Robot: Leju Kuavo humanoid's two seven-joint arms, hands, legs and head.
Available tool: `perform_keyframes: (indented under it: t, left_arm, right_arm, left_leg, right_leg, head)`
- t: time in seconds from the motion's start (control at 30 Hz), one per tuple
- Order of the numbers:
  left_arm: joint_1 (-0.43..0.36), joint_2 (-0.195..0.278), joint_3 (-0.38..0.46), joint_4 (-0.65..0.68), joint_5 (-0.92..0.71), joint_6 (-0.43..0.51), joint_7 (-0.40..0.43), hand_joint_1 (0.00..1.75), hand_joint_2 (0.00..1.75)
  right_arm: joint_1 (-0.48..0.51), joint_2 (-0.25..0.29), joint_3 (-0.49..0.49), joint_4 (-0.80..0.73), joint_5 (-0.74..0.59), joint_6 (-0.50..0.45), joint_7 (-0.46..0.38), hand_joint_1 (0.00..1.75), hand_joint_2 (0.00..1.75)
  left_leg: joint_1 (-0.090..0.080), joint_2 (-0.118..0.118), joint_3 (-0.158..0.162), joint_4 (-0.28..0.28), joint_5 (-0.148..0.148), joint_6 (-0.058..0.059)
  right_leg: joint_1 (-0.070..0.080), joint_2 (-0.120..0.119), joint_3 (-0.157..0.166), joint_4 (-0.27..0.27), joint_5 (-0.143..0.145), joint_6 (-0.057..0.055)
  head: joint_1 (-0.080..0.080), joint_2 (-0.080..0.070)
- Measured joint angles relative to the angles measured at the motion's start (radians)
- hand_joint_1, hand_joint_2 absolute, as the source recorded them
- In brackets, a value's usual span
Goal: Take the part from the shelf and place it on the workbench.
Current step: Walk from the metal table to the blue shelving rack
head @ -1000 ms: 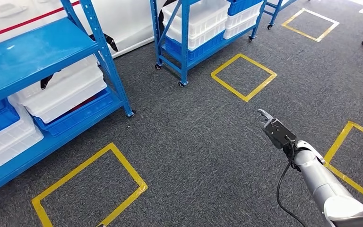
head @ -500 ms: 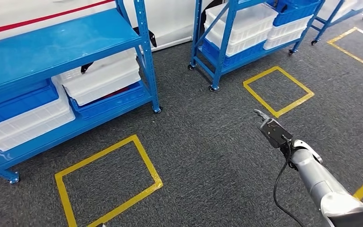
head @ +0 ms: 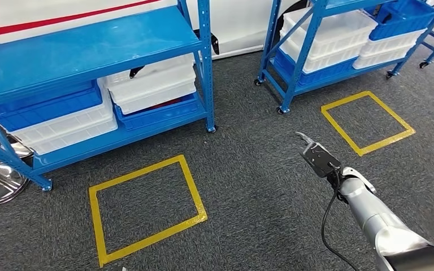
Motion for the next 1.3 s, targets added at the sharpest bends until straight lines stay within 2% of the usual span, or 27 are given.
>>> perform_keyframes:
  t: [0.03, 0.07, 0.13, 0.17, 0.2, 0.27, 0.3, 0.33, 0.37, 0.4, 0.43, 0.5, 0.53, 0.57, 0.63, 0.67, 0.73, 0.77, 0.83, 0.87, 0.9, 0.97, 1.03, 1.1, 1.17, 1.23, 1.3]
  left_arm:
    - [-0.001, 0.000, 0.000, 0.000, -0.001, 0.001, 0.004, 0.00, 0.00]
    - [-0.002, 0.001, 0.000, 0.000, -0.002, 0.002, 0.008, 0.00, 0.00]
    - [0.000, 0.001, 0.000, 0.000, -0.002, 0.005, 0.013, 0.00, 0.00]
    - [0.001, 0.001, 0.000, 0.000, -0.001, 0.007, 0.014, 0.00, 0.00]
    - [0.001, 0.001, 0.000, 0.000, 0.000, 0.010, 0.013, 0.00, 0.00]
    - [-0.001, 0.001, 0.000, 0.000, 0.001, 0.012, 0.010, 0.00, 0.00]
    - [-0.001, 0.000, 0.000, 0.000, 0.002, 0.012, 0.007, 0.00, 0.00]
    - [0.000, 0.000, 0.000, 0.000, 0.003, 0.012, 0.005, 0.00, 0.00]
    - [0.001, 0.000, 0.000, 0.000, 0.004, 0.013, 0.003, 0.00, 0.00]
    - [0.001, 0.000, 0.000, 0.000, 0.005, 0.013, 0.001, 0.00, 0.00]
    - [0.001, 0.000, 0.000, 0.000, 0.006, 0.014, 0.000, 0.00, 0.00]
    - [0.000, -0.001, 0.000, 0.000, 0.006, 0.013, -0.003, 0.00, 0.00]
    - [-0.001, -0.001, 0.000, 0.000, 0.006, 0.013, -0.005, 0.00, 0.00]
    - [0.000, -0.001, 0.000, 0.000, 0.006, 0.013, -0.005, 0.00, 0.00]
    - [0.002, -0.001, 0.000, 0.000, 0.006, 0.013, -0.006, 0.00, 0.00]
    - [0.003, -0.001, 0.000, 0.000, 0.006, 0.013, -0.006, 0.00, 0.00]
    - [0.000, 0.000, 0.000, 0.000, 0.006, 0.013, -0.006, 0.00, 0.00]
    - [-0.002, 0.000, 0.000, 0.000, 0.006, 0.013, -0.006, 0.00, 0.00]
    - [-0.003, 0.000, 0.000, 0.000, 0.005, 0.014, -0.006, 0.00, 0.00]
    - [-0.003, 0.001, 0.000, 0.000, 0.004, 0.014, -0.007, 0.00, 0.00]
    - [-0.003, 0.001, 0.000, 0.000, 0.002, 0.015, -0.007, 0.00, 0.00]
    - [-0.003, 0.002, 0.000, 0.000, -0.002, 0.016, -0.009, 0.00, 0.00]
    - [-0.004, 0.003, 0.000, 0.000, -0.002, 0.018, -0.013, 0.00, 0.87]
    - [-0.004, 0.003, 0.000, 0.000, 0.002, 0.017, -0.016, 0.00, 1.75]
    - [-0.004, 0.002, 0.000, 0.000, 0.006, 0.014, -0.021, 0.00, 0.87]
    - [-0.006, 0.001, 0.000, -0.001, 0.008, 0.013, -0.026, 0.00, 0.00]
    - [-0.007, -0.001, 0.000, -0.001, 0.010, 0.012, -0.027, 0.00, 0.00]
  right_arm:
    - [0.001, 0.001, 0.001, -0.001, -0.001, -0.002, 0.000, 0.00, 0.00]
    - [0.002, 0.004, 0.001, -0.001, -0.001, -0.003, 0.000, 0.00, 0.00]
    - [0.001, 0.013, 0.003, -0.003, -0.001, 0.000, 0.002, 0.00, 0.00]
    - [0.000, 0.018, 0.004, -0.005, -0.001, 0.002, 0.003, 0.00, 0.00]
    - [-0.002, 0.022, 0.005, -0.006, -0.001, 0.005, 0.003, 0.00, 0.00]
    - [-0.001, 0.024, 0.007, -0.004, -0.003, 0.010, 0.002, 0.00, 0.00]
    - [0.003, 0.024, 0.007, -0.001, -0.006, 0.013, 0.001, 0.00, 0.00]
    - [0.008, 0.024, 0.008, 0.002, -0.008, 0.016, 0.000, 0.00, 0.00]
    - [0.012, 0.025, 0.009, 0.005, -0.010, 0.017, -0.001, 0.00, 0.00]
    - [0.016, 0.026, 0.010, 0.007, -0.011, 0.018, -0.002, 0.00, 0.00]
    - [0.017, 0.027, 0.012, 0.009, -0.012, 0.018, -0.003, 0.00, 0.00]
    - [0.015, 0.028, 0.014, 0.010, -0.013, 0.017, -0.006, 0.00, 0.00]
    - [0.015, 0.029, 0.015, 0.011, -0.014, 0.017, -0.007, 0.00, 0.00]
    - [0.015, 0.030, 0.016, 0.012, -0.014, 0.017, -0.008, 0.00, 0.00]
    - [0.013, 0.035, 0.017, 0.013, -0.014, 0.016, -0.009, 0.00, 0.00]
    - [0.011, 0.038, 0.018, 0.013, -0.015, 0.016, -0.009, 0.00, 0.00]
    - [0.011, 0.044, 0.018, 0.013, -0.015, 0.014, -0.010, 0.00, 0.00]
    - [0.011, 0.045, 0.018, 0.014, -0.015, 0.012, -0.010, 0.00, 0.00]
    - [0.013, 0.046, 0.019, 0.016, -0.017, 0.009, -0.010, 0.00, 0.00]
    - [0.014, 0.046, 0.019, 0.017, -0.020, 0.009, -0.010, 0.00, 0.00]
    - [0.016, 0.047, 0.018, 0.017, -0.023, 0.010, -0.010, 0.00, 0.00]
    - [0.017, 0.048, 0.018, 0.017, -0.031, 0.014, -0.010, 0.00, 0.00]
    - [0.017, 0.049, 0.018, 0.017, -0.036, 0.016, -0.010, 0.00, 0.00]
    - [0.016, 0.051, 0.018, 0.017, -0.036, 0.020, -0.011, 0.00, 0.00]
    - [0.013, 0.056, 0.018, 0.017, -0.031, 0.022, -0.011, 0.00, 0.00]
    - [0.009, 0.059, 0.019, 0.018, -0.025, 0.022, -0.010, 0.00, 0.00]
    - [0.011, 0.058, 0.019, 0.020, -0.025, 0.024, -0.008, 0.00, 0.00]
  left_leg:
    - [-0.004, 0.013, 0.018, -0.036, 0.008, 0.007]
    - [-0.007, 0.014, 0.022, -0.048, 0.006, 0.013]
    - [-0.006, -0.010, 0.024, -0.055, 0.011, 0.025]
    - [-0.004, -0.022, 0.027, -0.060, 0.014, 0.031]
    - [-0.001, -0.032, 0.031, -0.066, 0.018, 0.037]
    - [0.001, -0.055, 0.033, -0.070, 0.022, 0.044]
    - [0.001, -0.069, 0.033, -0.069, 0.023, 0.045]
    - [0.001, -0.084, 0.033, -0.068, 0.023, 0.046]
    - [0.001, -0.101, 0.033, -0.067, 0.023, 0.045]
    - [0.001, -0.116, 0.033, -0.064, 0.023, 0.045]
    - [0.001, -0.130, 0.034, -0.062, 0.022, 0.043]
    - [0.002, -0.155, 0.030, -0.055, 0.020, 0.038]
    - [0.003, -0.166, 0.025, -0.054, 0.020, 0.032]
    - [0.006, -0.177, 0.021, -0.053, 0.021, 0.026]
    - [0.009, -0.191, 0.016, -0.055, 0.023, 0.013]
    - [0.007, -0.176, 0.013, -0.049, 0.017, 0.007]
    - [0.003, -0.115, -0.017, 0.016, -0.023, -0.005]
    - [0.004, -0.083, -0.046, 0.077, -0.056, -0.010]
    - [0.011, -0.062, -0.108, 0.202, -0.107, -0.019]
    - [0.014, -0.059, -0.121, 0.227, -0.108, -0.023]
    - [0.017, -0.057, -0.114, 0.214, -0.091, -0.026]
    - [0.021, -0.041, -0.044, 0.082, -0.025, -0.027]
    - [0.016, -0.024, 0.017, -0.032, 0.012, -0.014]
    - [0.010, -0.025, 0.027, -0.053, 0.012, 0.002]
    - [0.011, -0.036, 0.030, -0.061, 0.015, 0.015]
    - [0.016, -0.045, 0.037, -0.072, 0.021, 0.028]
    - [0.017, -0.054, 0.038, -0.075, 0.023, 0.034]
  right_leg:
    - [0.003, -0.010, 0.003, 0.000, -0.002, 0.005]
    - [0.006, -0.020, 0.006, -0.001, -0.004, 0.010]
    - [0.005, -0.036, 0.012, -0.003, -0.008, 0.021]
    - [0.003, -0.025, 0.013, 0.003, -0.016, 0.026]
    - [0.000, -0.002, 0.005, 0.027, -0.034, 0.031]
    - [-0.005, 0.061, -0.044, 0.138, -0.093, 0.036]
    - [-0.005, 0.081, -0.080, 0.207, -0.120, 0.038]
    - [-0.005, 0.090, -0.110, 0.258, -0.132, 0.038]
    - [-0.005, 0.094, -0.124, 0.275, -0.124, 0.037]
    - [-0.005, 0.096, -0.118, 0.250, -0.096, 0.035]
    - [-0.005, 0.102, -0.095, 0.189, -0.055, 0.032]
    - [-0.007, 0.145, -0.038, 0.055, 0.004, 0.023]
    - [-0.006, 0.161, -0.022, 0.015, 0.015, 0.020]
    - [-0.004, 0.171, -0.015, -0.001, 0.015, 0.017]
    - [-0.004, 0.151, -0.013, -0.008, 0.017, 0.012]
    - [-0.006, 0.141, -0.009, -0.013, 0.019, 0.006]
    - [-0.009, 0.115, -0.001, -0.024, 0.021, -0.006]
    - [-0.006, 0.101, 0.002, -0.025, 0.020, -0.010]
    - [-0.004, 0.075, 0.003, -0.024, 0.016, -0.013]
    - [-0.004, 0.063, 0.004, -0.024, 0.015, -0.012]
    - [-0.005, 0.053, 0.006, -0.023, 0.013, -0.010]
    - [-0.006, 0.036, 0.012, -0.019, 0.006, -0.002]
    - [-0.003, 0.023, 0.015, -0.015, 0.000, 0.007]
    - [0.001, 0.014, 0.017, -0.015, -0.001, 0.017]
    - [-0.001, 0.014, 0.021, -0.015, -0.005, 0.028]
    - [-0.006, 0.045, 0.001, 0.031, -0.038, 0.036]
    - [-0.008, 0.081, -0.060, 0.155, -0.098, 0.040]
  head:
    - [0.000, 0.000]
    - [0.000, 0.000]
    - [0.001, 0.000]
    - [0.001, 0.000]
    - [0.001, 0.000]
    - [0.001, 0.000]
    - [0.001, 0.000]
    - [0.001, 0.000]
    - [0.001, 0.000]
    - [0.001, 0.000]
    - [0.001, 0.000]
    - [0.001, 0.000]
    - [0.001, 0.000]
    - [0.001, 0.000]
    - [0.002, 0.000]
    - [0.002, 0.000]
    - [0.001, 0.000]
    - [0.001, 0.000]
    - [0.001, 0.000]
    - [0.001, 0.000]
    - [0.001, 0.000]
    - [0.001, 0.000]
    - [0.001, 0.000]
    - [0.001, 0.000]
    - [0.001, 0.000]
    - [0.001, 0.000]
    - [0.002, 0.000]
